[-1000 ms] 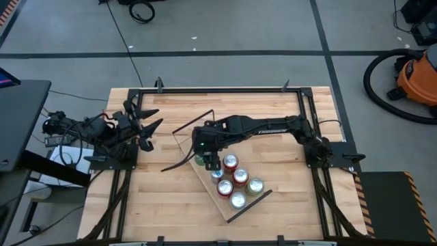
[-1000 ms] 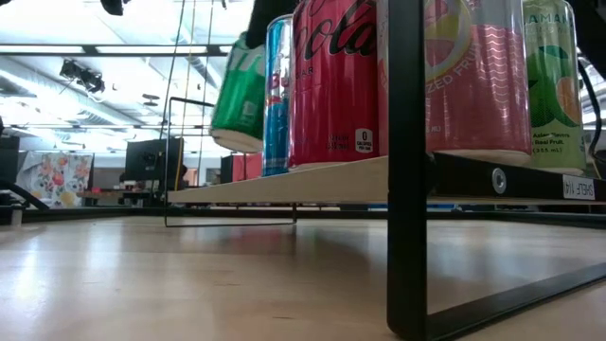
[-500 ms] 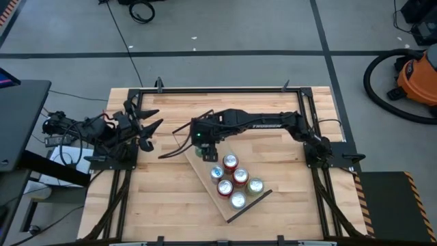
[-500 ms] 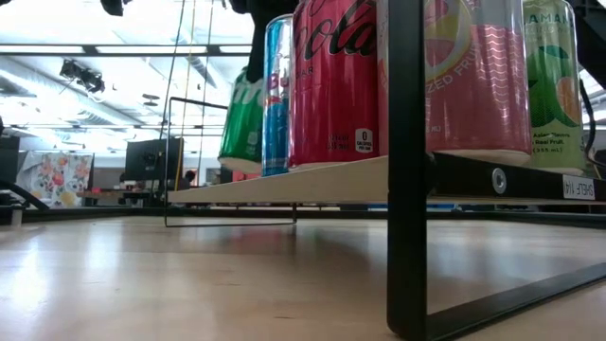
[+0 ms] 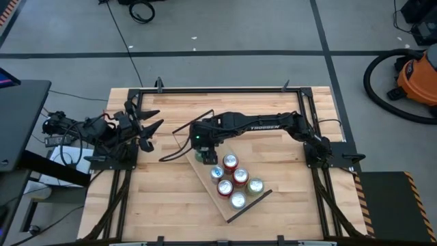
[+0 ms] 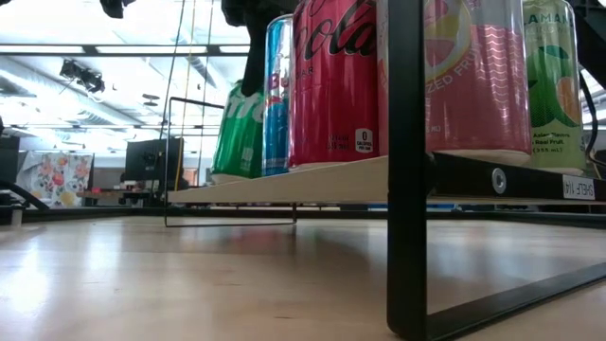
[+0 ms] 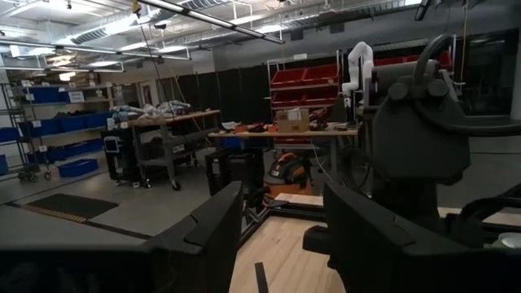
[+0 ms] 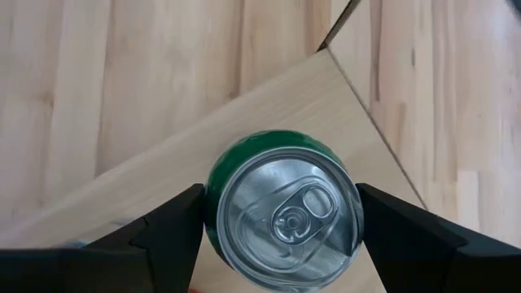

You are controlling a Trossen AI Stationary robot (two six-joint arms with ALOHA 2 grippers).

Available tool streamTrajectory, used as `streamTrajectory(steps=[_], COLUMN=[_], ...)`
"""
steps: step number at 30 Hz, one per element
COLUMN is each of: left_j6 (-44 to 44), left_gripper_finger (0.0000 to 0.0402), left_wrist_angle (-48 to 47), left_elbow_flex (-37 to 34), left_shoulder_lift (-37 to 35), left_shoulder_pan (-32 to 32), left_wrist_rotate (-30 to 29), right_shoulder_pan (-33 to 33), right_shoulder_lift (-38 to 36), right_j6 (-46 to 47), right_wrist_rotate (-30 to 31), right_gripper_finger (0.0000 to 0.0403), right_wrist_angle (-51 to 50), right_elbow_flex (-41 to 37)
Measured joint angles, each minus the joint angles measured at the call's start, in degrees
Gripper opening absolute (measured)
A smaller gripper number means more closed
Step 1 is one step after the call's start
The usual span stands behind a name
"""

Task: Place canned beverage on shelf
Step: Put the green soda can on the shelf, then adjust the soda cans on the shelf

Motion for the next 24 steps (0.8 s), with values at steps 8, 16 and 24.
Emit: streamTrajectory(steps=[8, 16, 24], left_j6=[0.00, 0.02, 0.03], left_gripper_finger=[0.0183, 0.0183, 0.0183], left_wrist_angle=[-0.01, -0.05, -0.22], left_elbow_flex=[0.00, 0.00, 0.00], left_shoulder_lift=[0.00, 0.00, 0.00], left_shoulder_pan=[0.00, 0.00, 0.00], left_wrist_rotate=[0.04, 0.04, 0.04], right_shoulder_pan=[0.04, 0.04, 0.38], right_shoulder_lift=[-0.20, -0.13, -0.46], right_j6=[-1.61, -1.44, -1.54], right_wrist_rotate=[0.28, 0.22, 2.97], right_gripper_finger=[0.0304, 0.0343, 0.0388], right_wrist_angle=[1.43, 2.29, -0.06], right_elbow_flex=[-0.93, -0.92, 3.49])
